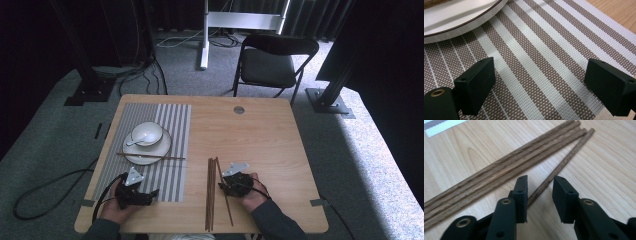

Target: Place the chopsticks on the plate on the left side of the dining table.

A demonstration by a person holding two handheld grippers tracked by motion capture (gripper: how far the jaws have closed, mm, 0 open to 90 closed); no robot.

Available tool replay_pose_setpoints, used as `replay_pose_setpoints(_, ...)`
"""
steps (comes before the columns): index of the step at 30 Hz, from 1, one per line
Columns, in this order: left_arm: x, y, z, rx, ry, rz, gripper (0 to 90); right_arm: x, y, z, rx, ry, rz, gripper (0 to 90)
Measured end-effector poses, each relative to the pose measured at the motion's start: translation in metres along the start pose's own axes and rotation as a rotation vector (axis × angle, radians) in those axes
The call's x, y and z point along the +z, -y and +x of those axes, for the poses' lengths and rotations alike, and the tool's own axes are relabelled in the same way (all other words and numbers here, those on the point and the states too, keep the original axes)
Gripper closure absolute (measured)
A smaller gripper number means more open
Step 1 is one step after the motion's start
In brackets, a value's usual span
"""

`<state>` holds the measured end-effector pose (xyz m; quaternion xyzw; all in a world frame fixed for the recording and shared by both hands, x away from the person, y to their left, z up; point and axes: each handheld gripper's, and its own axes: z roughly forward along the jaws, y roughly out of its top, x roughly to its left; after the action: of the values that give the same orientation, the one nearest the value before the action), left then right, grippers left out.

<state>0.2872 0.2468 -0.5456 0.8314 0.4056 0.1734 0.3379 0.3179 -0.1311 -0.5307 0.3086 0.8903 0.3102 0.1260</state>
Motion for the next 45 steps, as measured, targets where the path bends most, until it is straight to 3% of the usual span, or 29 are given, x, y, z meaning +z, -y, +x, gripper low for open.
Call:
replay_pose_setpoints(25, 0.000, 0.000, 0.000, 0.000, 0.000, 0.000, 10.3, -0.003, 0.001, -0.020, 0.129, 0.108, 0.036, 78.7)
replay_pose_setpoints(32, 0.000, 0.000, 0.000, 0.000, 0.000, 0.000, 10.3, -0.002, -0.001, -0.022, 0.139, 0.113, 0.049, 77.8)
replay_pose_setpoints(40, 0.000, 0.000, 0.000, 0.000, 0.000, 0.000, 10.3, -0.004, -0.001, -0.028, 0.183, 0.108, 0.065, 72.5)
replay_pose_setpoints(45, 0.000, 0.000, 0.000, 0.000, 0.000, 0.000, 10.3, -0.006, 0.001, -0.028, 0.179, 0.104, 0.068, 71.7)
